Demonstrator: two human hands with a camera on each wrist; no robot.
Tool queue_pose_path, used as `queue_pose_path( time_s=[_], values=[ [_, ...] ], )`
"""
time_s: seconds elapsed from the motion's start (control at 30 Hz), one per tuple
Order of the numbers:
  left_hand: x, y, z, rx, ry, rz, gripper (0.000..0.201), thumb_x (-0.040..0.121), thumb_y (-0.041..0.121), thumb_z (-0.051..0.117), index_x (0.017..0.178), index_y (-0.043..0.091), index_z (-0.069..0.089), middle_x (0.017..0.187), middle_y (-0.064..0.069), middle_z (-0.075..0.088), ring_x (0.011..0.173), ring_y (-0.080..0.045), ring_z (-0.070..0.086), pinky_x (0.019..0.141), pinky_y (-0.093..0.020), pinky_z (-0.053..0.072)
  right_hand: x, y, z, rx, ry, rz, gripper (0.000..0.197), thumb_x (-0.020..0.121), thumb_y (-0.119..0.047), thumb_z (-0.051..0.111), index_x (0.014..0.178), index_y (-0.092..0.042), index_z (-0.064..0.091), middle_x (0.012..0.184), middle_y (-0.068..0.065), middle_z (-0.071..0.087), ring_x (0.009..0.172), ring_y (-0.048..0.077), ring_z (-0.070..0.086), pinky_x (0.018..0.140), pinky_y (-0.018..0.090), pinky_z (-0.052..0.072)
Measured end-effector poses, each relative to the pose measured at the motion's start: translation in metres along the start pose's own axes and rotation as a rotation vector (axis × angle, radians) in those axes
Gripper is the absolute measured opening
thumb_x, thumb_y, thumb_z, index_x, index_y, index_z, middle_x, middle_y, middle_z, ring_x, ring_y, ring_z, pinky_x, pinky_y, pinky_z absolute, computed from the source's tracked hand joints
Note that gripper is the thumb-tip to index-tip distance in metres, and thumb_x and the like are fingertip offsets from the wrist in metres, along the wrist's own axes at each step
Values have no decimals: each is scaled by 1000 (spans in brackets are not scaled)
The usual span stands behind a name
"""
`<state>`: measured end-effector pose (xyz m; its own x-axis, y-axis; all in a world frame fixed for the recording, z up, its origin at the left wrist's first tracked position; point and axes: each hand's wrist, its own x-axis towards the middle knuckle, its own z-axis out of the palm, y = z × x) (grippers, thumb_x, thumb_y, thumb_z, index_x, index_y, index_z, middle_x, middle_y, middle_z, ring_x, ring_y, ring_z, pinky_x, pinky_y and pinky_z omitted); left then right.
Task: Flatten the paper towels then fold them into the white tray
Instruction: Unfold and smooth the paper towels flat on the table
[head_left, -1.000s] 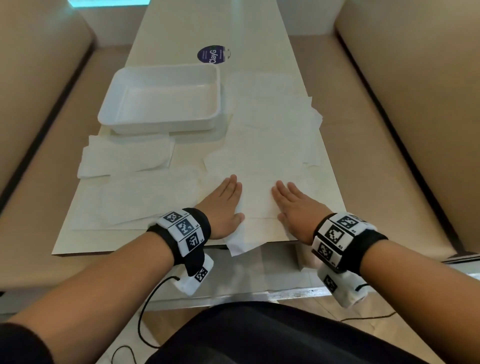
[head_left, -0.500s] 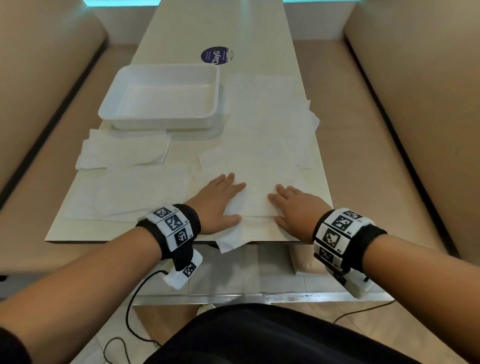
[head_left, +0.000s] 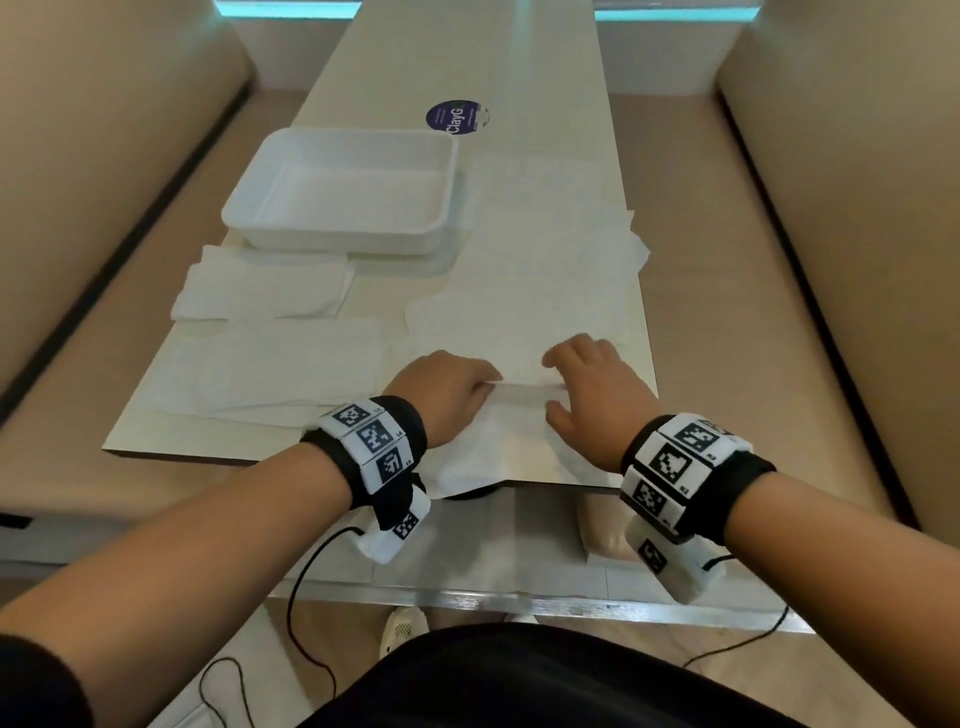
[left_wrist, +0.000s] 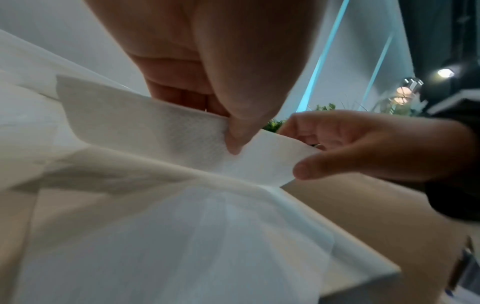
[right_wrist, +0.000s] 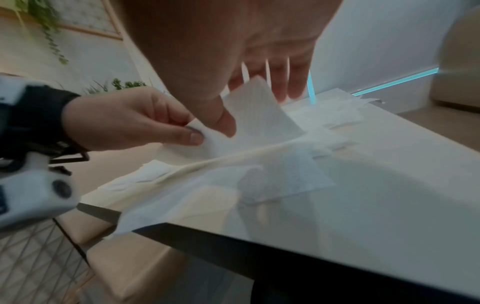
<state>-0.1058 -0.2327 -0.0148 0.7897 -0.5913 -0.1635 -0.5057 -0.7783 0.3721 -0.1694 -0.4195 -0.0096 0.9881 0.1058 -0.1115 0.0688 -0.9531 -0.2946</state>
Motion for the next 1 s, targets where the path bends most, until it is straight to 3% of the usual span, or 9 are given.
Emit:
queue_pose_path(
  time_s=[0.07, 0.13, 0.2, 0.3, 0.4, 0.5, 0.67, 0.87, 1.0],
  values=[
    [-1, -5, -10, -85, 68, -30, 26, 99, 27, 45, 115, 22, 65, 110, -3, 70, 101, -25, 63, 86, -36, 48, -5, -7, 0, 47, 196, -92, 24, 78, -18, 63, 98, -9, 53, 100, 7, 51, 91, 26, 45, 77, 40, 43],
    [-2, -13, -21, -119, 118, -49, 25, 98, 25, 46, 114, 21, 65, 112, -3, 70, 103, -26, 62, 87, -37, 48, -9, -16, 3, 82, 198, -192, 18, 76, -16, 64, 87, -11, 52, 90, 6, 52, 84, 27, 47, 71, 38, 42],
    [-3, -21, -33, -118, 154, -53, 26, 98, 23, 46, 117, 19, 64, 115, -4, 68, 107, -26, 61, 90, -37, 47, -11, -26, 12, 82, 22, -249, 19, 79, -22, 63, 94, -15, 55, 98, 3, 55, 93, 24, 49, 78, 39, 44],
    [-7, -33, -54, -134, 196, -48, 25, 98, 20, 47, 114, 16, 65, 112, -6, 69, 105, -26, 61, 88, -33, 47, -11, -35, 32, -5, -249, -277, 56, 74, -29, 68, 126, -22, 49, 130, -1, 47, 116, 21, 43, 94, 37, 42],
    [-13, -49, -75, -159, 219, -60, 23, 99, 21, 47, 110, 12, 65, 106, -6, 69, 100, -24, 61, 80, -27, 42, -9, -41, 45, -113, -272, -294, 68, 71, -17, 68, 134, -21, 44, 138, 1, 41, 121, 25, 42, 92, 39, 44],
    [-20, -70, -92, -172, 207, -101, 23, 99, 26, 47, 105, 13, 65, 99, -4, 67, 94, -23, 57, 73, -26, 36, -10, -47, 48, -108, -193, -253, 54, 77, -12, 62, 128, -20, 50, 133, 1, 46, 116, 26, 44, 86, 38, 45],
    [-25, -113, -103, -154, 145, -187, 19, 98, 27, 47, 96, 14, 61, 90, -5, 63, 84, -24, 55, 59, -24, 35, -8, -55, 40, -9, -157, -183, 21, 92, -30, 51, 109, -25, 61, 118, -6, 57, 108, 18, 51, 86, 33, 45],
    [-23, -152, -89, -121, 55, -269, 20, 98, 30, 48, 96, 13, 59, 96, -8, 63, 86, -26, 55, 64, -31, 34, 5, -62, 10, 35, -46, -37, 22, 97, -33, 43, 104, -22, 61, 101, -3, 67, 91, 22, 60, 80, 35, 47],
    [-16, -164, -78, -109, 46, -313, 30, 95, 32, 55, 117, 13, 55, 112, -11, 62, 87, -21, 49, 75, -29, 36, 31, -66, -11, 56, 21, 53, 21, 97, -32, 43, 104, -22, 60, 101, -3, 66, 90, 23, 60, 81, 37, 48]
  ],
)
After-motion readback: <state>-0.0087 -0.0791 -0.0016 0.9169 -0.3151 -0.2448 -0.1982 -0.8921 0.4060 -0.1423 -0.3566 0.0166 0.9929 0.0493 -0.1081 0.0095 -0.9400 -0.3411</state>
